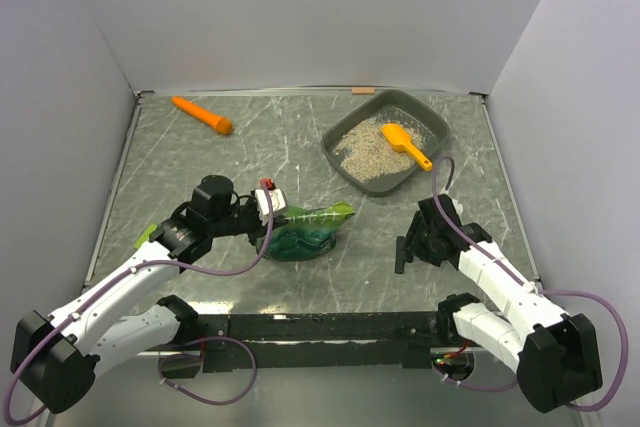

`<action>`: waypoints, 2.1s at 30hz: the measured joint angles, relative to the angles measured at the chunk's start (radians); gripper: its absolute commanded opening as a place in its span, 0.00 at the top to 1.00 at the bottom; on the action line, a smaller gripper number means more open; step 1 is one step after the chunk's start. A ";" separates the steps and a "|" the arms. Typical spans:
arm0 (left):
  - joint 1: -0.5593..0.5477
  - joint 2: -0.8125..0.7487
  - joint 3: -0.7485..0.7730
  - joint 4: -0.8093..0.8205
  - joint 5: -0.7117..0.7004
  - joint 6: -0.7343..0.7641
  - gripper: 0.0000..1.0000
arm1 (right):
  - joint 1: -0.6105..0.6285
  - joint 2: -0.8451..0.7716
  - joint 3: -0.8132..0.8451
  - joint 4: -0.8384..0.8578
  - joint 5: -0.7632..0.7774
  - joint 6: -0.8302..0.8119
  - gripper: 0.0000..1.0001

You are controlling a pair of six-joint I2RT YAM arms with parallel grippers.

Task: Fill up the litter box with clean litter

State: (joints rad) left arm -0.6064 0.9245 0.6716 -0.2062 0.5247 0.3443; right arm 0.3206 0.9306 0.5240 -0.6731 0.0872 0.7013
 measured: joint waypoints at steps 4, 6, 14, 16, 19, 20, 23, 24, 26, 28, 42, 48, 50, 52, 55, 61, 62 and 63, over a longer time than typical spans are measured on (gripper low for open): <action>-0.002 0.000 0.000 0.000 -0.001 0.000 0.99 | -0.030 0.006 -0.010 0.024 -0.027 -0.008 0.44; -0.002 0.001 0.000 0.000 -0.003 0.000 0.99 | -0.035 0.019 -0.010 0.047 -0.047 -0.014 0.46; -0.003 0.002 0.000 0.001 -0.004 0.000 0.99 | -0.039 0.061 -0.042 0.092 -0.078 -0.019 0.47; -0.004 0.002 0.000 0.001 -0.006 0.000 0.99 | -0.039 0.061 -0.043 0.096 -0.080 -0.019 0.48; -0.004 0.003 0.000 0.001 -0.007 0.000 0.99 | -0.039 0.061 -0.044 0.104 -0.080 -0.019 0.53; -0.004 0.003 0.000 0.001 -0.007 0.000 0.99 | -0.039 0.061 -0.047 0.108 -0.080 -0.019 0.54; -0.004 0.003 0.000 0.001 -0.008 0.000 0.99 | -0.040 0.064 -0.053 0.117 -0.081 -0.020 0.58; -0.004 0.003 0.000 0.001 -0.008 0.000 0.99 | -0.040 0.068 -0.055 0.120 -0.084 -0.019 0.59; -0.005 0.003 0.000 0.001 -0.008 0.000 0.99 | -0.040 0.073 -0.060 0.129 -0.092 -0.019 0.62; -0.006 0.003 0.000 0.001 -0.010 0.000 0.99 | -0.040 0.074 -0.063 0.133 -0.097 -0.020 0.70; -0.011 0.009 0.000 0.008 -0.027 -0.003 0.80 | -0.040 0.060 -0.064 0.214 -0.165 -0.011 1.00; -0.013 0.010 0.016 -0.002 -0.029 -0.006 0.58 | -0.040 0.000 -0.067 0.193 -0.137 -0.026 1.00; -0.014 0.017 0.045 -0.026 -0.030 -0.005 0.57 | -0.040 -0.023 -0.065 0.167 -0.127 -0.042 1.00; -0.015 0.030 0.093 -0.066 -0.034 -0.004 0.56 | -0.040 -0.056 -0.060 0.132 -0.120 -0.061 1.00; -0.015 0.038 0.178 -0.118 -0.040 0.002 0.54 | -0.040 -0.103 -0.030 0.085 -0.105 -0.095 1.00; -0.015 0.035 0.319 -0.183 -0.043 -0.007 0.51 | -0.021 -0.150 0.085 0.044 -0.111 -0.169 1.00; -0.015 0.034 0.342 -0.192 -0.042 -0.017 0.50 | -0.005 -0.150 0.110 0.042 -0.117 -0.184 1.00; -0.015 0.033 0.360 -0.196 -0.040 -0.027 0.50 | 0.014 -0.150 0.135 0.042 -0.129 -0.201 1.00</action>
State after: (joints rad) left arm -0.6216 0.9577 1.0317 -0.4023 0.4850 0.3176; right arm 0.3347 0.7807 0.6590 -0.6315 -0.0414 0.5003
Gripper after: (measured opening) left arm 0.486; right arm 0.012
